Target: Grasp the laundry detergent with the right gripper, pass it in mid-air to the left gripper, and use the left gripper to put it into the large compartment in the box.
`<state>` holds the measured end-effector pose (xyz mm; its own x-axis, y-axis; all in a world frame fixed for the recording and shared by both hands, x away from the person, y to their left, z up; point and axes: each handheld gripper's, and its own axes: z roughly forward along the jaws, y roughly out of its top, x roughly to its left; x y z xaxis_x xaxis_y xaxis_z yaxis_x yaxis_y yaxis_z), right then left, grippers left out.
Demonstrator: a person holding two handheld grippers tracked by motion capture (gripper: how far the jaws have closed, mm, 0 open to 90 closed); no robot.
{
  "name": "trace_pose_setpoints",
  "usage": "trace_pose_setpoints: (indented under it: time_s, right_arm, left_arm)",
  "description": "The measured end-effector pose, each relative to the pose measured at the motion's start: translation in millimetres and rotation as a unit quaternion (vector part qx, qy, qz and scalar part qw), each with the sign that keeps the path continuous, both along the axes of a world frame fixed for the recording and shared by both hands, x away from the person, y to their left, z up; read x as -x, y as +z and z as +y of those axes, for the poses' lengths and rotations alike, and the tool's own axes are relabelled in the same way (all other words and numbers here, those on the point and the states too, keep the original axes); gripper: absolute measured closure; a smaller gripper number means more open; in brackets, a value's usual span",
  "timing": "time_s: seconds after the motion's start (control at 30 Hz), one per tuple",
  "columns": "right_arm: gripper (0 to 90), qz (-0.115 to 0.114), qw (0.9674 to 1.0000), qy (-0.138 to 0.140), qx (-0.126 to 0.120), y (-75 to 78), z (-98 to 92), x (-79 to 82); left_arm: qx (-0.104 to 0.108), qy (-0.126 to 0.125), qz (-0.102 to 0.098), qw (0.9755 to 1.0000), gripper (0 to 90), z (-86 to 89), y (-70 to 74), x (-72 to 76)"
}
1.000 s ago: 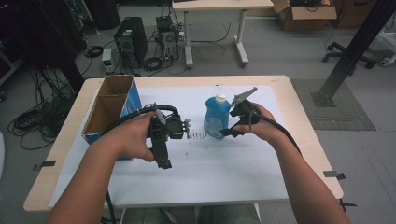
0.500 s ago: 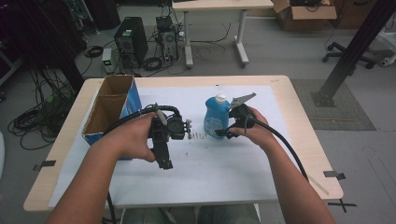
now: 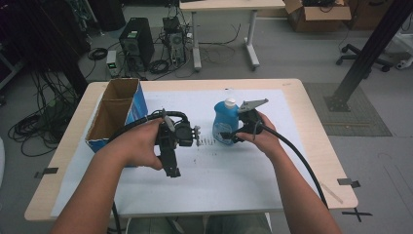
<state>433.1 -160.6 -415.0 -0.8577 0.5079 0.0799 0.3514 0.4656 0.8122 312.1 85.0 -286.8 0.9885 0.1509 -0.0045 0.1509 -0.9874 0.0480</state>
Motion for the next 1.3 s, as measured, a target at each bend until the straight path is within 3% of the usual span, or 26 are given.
trace_pose_setpoints:
  time_s: [0.57,1.3]
  right_arm:
    - [3.3,-0.009,0.9996,-0.010,-0.024,-2.4,2.1,0.2]
    - [17.6,-0.025,0.9987,-0.018,-0.041,-4.5,4.5,4.9]
  left_arm:
    - [0.000,-0.001,-0.006,1.0000,0.3,1.4,-0.5,0.3]
    - [-0.004,0.000,-0.006,1.0000,0.3,0.1,-0.1,-0.3]
